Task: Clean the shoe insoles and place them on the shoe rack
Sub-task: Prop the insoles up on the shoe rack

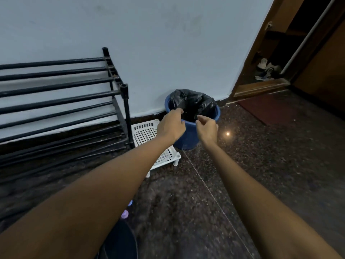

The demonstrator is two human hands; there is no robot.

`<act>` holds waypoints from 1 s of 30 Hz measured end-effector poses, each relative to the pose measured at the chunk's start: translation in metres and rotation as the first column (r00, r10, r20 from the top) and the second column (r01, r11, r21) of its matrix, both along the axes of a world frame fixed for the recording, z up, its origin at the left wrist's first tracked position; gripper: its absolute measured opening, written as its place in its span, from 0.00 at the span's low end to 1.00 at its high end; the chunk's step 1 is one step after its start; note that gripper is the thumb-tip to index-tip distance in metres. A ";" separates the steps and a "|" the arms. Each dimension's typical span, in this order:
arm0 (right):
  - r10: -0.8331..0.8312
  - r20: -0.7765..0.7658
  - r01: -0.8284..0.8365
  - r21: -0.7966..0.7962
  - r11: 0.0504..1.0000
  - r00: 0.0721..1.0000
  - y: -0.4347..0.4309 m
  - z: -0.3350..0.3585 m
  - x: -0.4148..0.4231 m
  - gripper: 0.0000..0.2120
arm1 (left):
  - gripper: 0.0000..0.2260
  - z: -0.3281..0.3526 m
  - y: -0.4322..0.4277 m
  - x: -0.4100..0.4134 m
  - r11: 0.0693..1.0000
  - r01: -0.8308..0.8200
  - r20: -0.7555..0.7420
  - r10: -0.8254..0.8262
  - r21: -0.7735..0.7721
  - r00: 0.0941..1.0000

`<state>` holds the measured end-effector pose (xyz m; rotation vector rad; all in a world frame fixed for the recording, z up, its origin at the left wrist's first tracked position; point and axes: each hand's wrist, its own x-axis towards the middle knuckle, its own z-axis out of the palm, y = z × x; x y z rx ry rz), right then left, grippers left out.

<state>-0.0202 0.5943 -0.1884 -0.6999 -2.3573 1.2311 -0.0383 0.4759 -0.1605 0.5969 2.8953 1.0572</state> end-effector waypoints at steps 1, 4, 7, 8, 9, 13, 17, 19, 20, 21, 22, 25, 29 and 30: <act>0.029 0.008 -0.030 0.077 0.997 1.000 -0.008 -0.003 0.008 0.16 | 0.17 0.000 -0.009 0.008 1.000 -0.007 -0.020 0.007 -0.010 1.000; 0.173 -0.025 -0.155 0.330 0.931 0.985 -0.035 -0.009 0.032 0.16 | 0.19 0.005 -0.040 0.036 0.998 -0.035 -0.056 0.031 -0.057 0.998; 0.270 -0.034 -0.221 0.482 0.848 0.962 -0.066 -0.002 0.053 0.17 | 0.19 0.025 -0.077 0.064 0.991 -0.064 -0.149 0.045 -0.121 0.988; 0.301 -0.023 -0.251 0.492 0.834 0.953 -0.080 0.001 0.066 0.17 | 0.20 0.030 -0.094 0.079 0.986 -0.087 -0.165 0.063 -0.143 0.984; 0.326 -0.026 -0.270 0.502 0.822 0.945 -0.090 0.005 0.075 0.18 | 0.21 0.034 -0.107 0.088 0.983 -0.109 -0.173 0.082 -0.150 0.982; 0.404 -0.031 -0.332 0.514 0.791 0.914 -0.132 0.019 0.119 0.17 | 0.21 0.050 -0.155 0.130 0.970 -0.162 -0.144 0.137 -0.182 0.980; 0.442 -0.038 -0.364 0.505 0.783 0.896 -0.165 0.025 0.157 0.16 | 0.21 0.056 -0.186 0.167 0.964 -0.218 -0.141 0.198 -0.149 0.970; 0.473 -0.027 -0.392 0.520 0.759 0.881 -0.180 0.026 0.174 0.16 | 0.22 0.056 -0.198 0.185 0.958 -0.231 -0.153 0.206 -0.169 0.966; 0.491 -0.022 -0.408 0.524 0.748 0.871 -0.187 0.028 0.182 0.16 | 0.23 0.057 -0.205 0.193 0.954 -0.240 -0.160 0.213 -0.178 0.964; 0.504 -0.019 -0.419 0.530 0.738 0.864 -0.193 0.030 0.189 0.16 | 0.23 0.059 -0.211 0.201 0.952 -0.247 -0.158 0.219 -0.181 0.963; 0.513 -0.017 -0.424 0.541 0.726 0.858 -0.199 0.032 0.194 0.16 | 0.23 0.061 -0.217 0.207 0.950 -0.256 -0.155 0.229 -0.180 0.961; 0.559 -0.020 -0.442 0.587 0.678 0.829 -0.220 0.043 0.211 0.16 | 0.24 0.069 -0.238 0.231 0.939 -0.283 -0.166 0.253 -0.195 0.953; 0.620 -0.048 -0.466 0.615 0.636 0.783 -0.244 0.057 0.227 0.16 | 0.24 0.077 -0.266 0.257 0.929 -0.312 -0.181 0.278 -0.200 0.943; 0.627 -0.049 -0.475 0.609 0.635 0.777 -0.250 0.056 0.231 0.16 | 0.24 0.076 -0.275 0.264 0.924 -0.322 -0.175 0.288 -0.207 0.941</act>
